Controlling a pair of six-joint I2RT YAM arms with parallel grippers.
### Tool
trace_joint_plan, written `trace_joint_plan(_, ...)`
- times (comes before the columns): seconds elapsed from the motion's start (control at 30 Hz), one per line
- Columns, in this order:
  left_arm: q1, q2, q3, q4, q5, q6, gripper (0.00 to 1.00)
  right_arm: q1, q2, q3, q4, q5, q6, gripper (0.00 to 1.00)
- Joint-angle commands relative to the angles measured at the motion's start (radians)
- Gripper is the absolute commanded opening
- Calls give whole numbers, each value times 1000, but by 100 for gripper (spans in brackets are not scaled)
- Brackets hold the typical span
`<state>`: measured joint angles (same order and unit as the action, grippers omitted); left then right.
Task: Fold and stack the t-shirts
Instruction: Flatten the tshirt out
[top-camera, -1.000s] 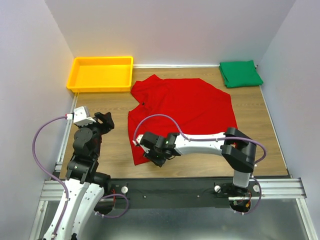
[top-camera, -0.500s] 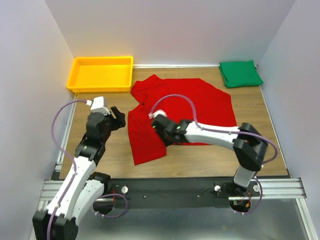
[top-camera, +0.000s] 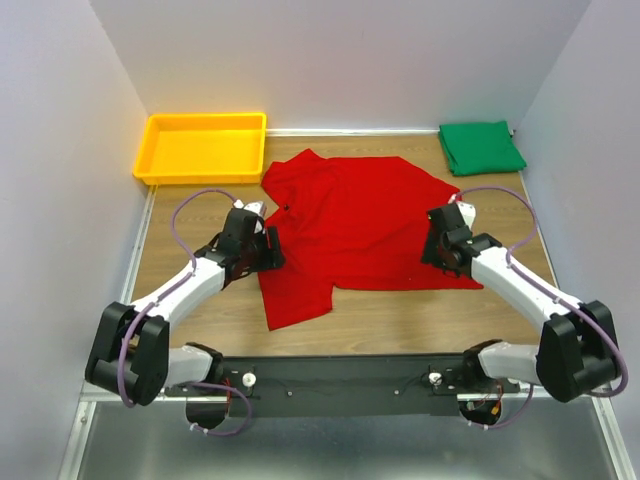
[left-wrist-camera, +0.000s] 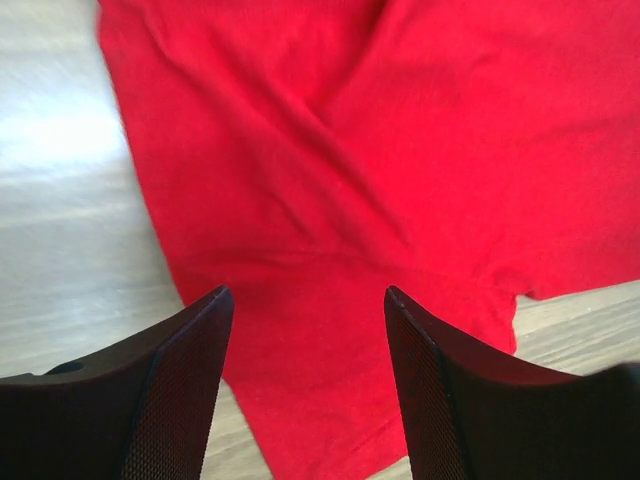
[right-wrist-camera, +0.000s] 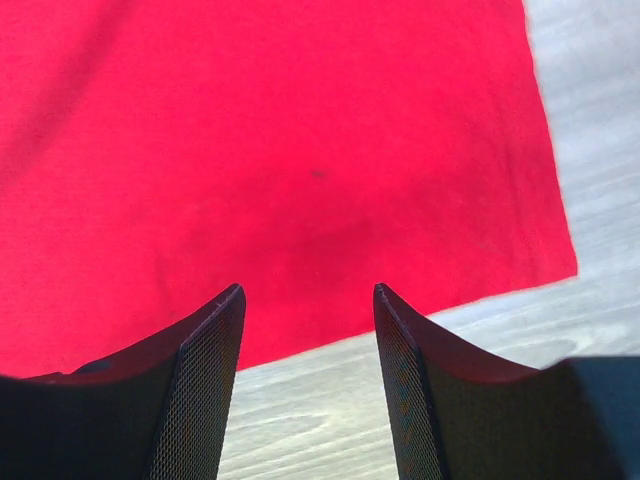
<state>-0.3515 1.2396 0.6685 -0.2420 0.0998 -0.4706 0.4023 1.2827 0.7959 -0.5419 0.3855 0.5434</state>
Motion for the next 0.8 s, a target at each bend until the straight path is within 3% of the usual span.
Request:
trace_joint_plan(0.0, -9, 37, -33, 4, 25, -60, 68, -88, -59, -72, 22, -71, 66, 62)
trace_joint_plan(0.27, -3, 67, -118, 43, 35, -135, 67, -345, -102, -191, 112, -262, 73, 63)
trace_joint_plan(0.53, 3, 9, -133, -57, 11, -221, 67, -387, -128, -222, 120, -281, 98, 63)
trace_joint_plan(0.77, 3, -182, -141, -161, -55, -333, 67, -395, -220, -219, 53, -292, 113, 64)
